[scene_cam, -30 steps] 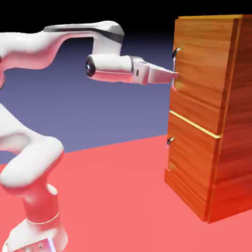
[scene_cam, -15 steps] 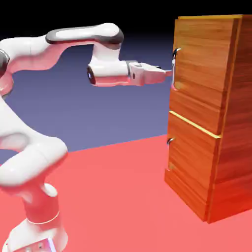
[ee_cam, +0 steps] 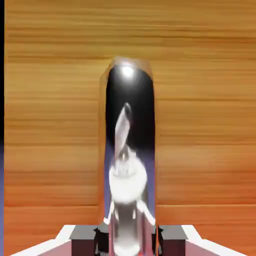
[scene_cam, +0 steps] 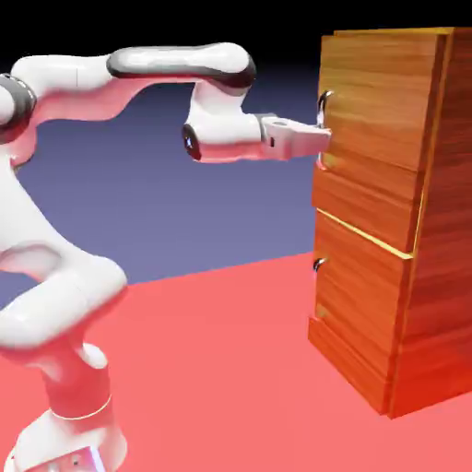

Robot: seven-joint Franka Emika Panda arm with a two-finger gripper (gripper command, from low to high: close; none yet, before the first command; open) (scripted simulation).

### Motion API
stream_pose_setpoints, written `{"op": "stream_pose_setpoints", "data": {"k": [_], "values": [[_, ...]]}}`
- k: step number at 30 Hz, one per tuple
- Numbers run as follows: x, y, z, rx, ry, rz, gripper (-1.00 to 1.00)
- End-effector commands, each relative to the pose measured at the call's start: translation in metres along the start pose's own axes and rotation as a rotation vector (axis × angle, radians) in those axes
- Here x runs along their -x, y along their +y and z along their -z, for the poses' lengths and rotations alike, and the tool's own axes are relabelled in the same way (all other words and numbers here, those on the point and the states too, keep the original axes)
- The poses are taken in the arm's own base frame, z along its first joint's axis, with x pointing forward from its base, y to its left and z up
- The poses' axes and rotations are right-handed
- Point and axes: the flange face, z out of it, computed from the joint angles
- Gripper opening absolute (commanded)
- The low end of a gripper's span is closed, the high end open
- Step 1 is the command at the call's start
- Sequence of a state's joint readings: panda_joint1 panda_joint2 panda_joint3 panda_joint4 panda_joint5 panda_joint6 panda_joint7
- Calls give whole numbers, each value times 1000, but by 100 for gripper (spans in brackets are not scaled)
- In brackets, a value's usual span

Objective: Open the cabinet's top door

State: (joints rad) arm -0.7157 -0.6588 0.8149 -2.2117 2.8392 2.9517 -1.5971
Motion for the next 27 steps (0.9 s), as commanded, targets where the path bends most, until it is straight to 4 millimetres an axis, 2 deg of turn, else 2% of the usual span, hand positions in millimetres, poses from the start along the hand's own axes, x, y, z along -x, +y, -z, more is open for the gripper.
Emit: {"op": "stream_pose_setpoints", "data": {"k": [1,14,27], "values": [[-2,2,4,-11,-12,-1,-100],[-35,35,61,-196,-197,-1,-100],[-85,85,109,-413,-413,-1,-100]]}}
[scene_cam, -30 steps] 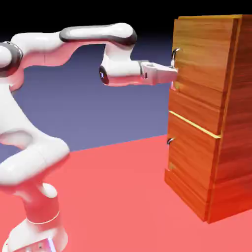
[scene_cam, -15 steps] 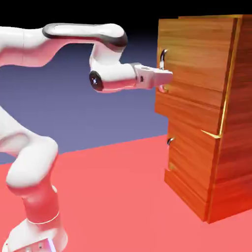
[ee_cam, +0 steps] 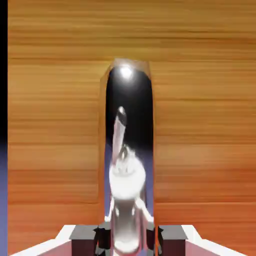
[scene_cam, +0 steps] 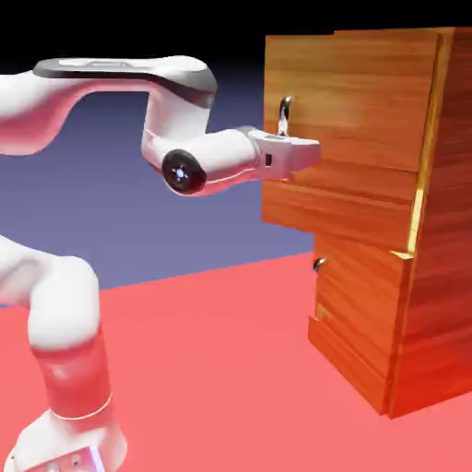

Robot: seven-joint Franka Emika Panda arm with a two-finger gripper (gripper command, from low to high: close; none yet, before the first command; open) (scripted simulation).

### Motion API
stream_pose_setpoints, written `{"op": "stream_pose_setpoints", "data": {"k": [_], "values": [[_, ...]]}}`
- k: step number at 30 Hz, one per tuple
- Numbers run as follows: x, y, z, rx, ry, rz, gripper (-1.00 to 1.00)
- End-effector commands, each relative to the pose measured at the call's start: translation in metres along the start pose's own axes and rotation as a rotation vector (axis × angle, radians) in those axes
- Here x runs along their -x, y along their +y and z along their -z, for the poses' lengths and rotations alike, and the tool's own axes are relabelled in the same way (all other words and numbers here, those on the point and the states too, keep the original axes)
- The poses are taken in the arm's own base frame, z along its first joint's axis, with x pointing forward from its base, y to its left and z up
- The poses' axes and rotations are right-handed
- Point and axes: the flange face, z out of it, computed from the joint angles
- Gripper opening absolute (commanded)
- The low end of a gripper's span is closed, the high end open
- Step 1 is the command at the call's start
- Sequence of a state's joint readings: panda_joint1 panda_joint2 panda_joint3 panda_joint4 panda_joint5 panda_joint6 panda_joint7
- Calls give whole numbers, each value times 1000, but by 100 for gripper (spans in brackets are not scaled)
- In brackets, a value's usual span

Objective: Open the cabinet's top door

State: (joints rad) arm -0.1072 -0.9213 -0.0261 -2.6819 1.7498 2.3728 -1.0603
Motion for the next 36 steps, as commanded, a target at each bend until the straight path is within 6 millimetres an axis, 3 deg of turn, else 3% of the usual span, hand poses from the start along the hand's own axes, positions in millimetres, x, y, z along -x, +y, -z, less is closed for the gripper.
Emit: {"op": "stream_pose_setpoints", "data": {"k": [1,10,19,27,35,36], "values": [[-3,3,7,-18,-18,0,-100],[-34,34,61,-195,-195,0,-100],[-75,75,102,-373,-373,0,-100],[-114,114,125,-522,-522,0,-100],[-140,140,134,-619,-619,1,-100],[-140,140,134,-619,-619,1,100]]}}
